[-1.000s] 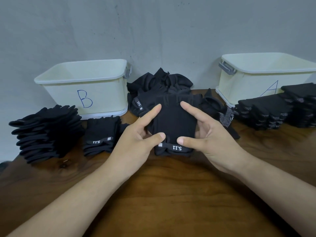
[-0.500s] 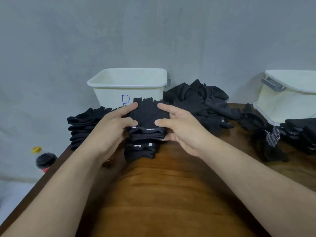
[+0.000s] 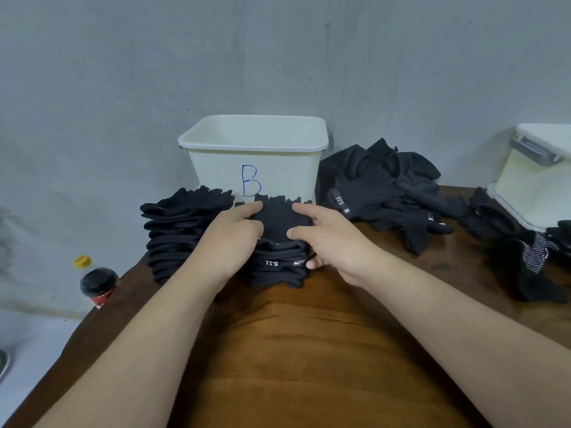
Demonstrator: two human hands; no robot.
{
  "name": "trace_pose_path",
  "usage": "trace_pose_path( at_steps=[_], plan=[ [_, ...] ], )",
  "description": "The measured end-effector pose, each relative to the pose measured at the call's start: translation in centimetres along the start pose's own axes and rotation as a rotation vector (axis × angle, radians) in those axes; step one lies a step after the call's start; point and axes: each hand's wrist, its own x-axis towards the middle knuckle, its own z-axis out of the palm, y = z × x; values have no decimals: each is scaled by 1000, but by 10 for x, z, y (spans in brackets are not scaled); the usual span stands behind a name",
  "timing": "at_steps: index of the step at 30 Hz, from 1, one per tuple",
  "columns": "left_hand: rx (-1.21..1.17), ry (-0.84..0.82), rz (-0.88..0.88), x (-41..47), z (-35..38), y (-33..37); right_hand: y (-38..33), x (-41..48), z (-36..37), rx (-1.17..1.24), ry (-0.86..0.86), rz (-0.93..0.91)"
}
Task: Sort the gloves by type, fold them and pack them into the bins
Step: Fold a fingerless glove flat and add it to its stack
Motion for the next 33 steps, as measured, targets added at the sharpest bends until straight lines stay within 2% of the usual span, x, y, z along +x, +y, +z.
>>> trace_pose_path(
  at_steps=[10, 16, 19, 23, 26, 30, 33],
  plan=[
    [304, -40, 77, 4, 9, -10, 11, -3, 0, -317, 9, -87],
    [525, -29, 129, 1, 16, -15, 22, -7, -6, -699, 104, -201],
    [622, 84, 217, -1, 18, -19, 28, -10, -10, -732, 172, -228],
    [850, 347, 450, -4, 23, -22, 27, -15, -19, -726, 266, -329],
    [844, 399, 562, -5, 26, -21, 26, -16, -30, -704, 303, -367],
    [685, 284, 641, -11, 36, -17, 31, -21, -53, -727, 353, -393],
    [639, 228, 683, -17, 46, -16, 38, -30, -73, -848, 386, -423]
  ],
)
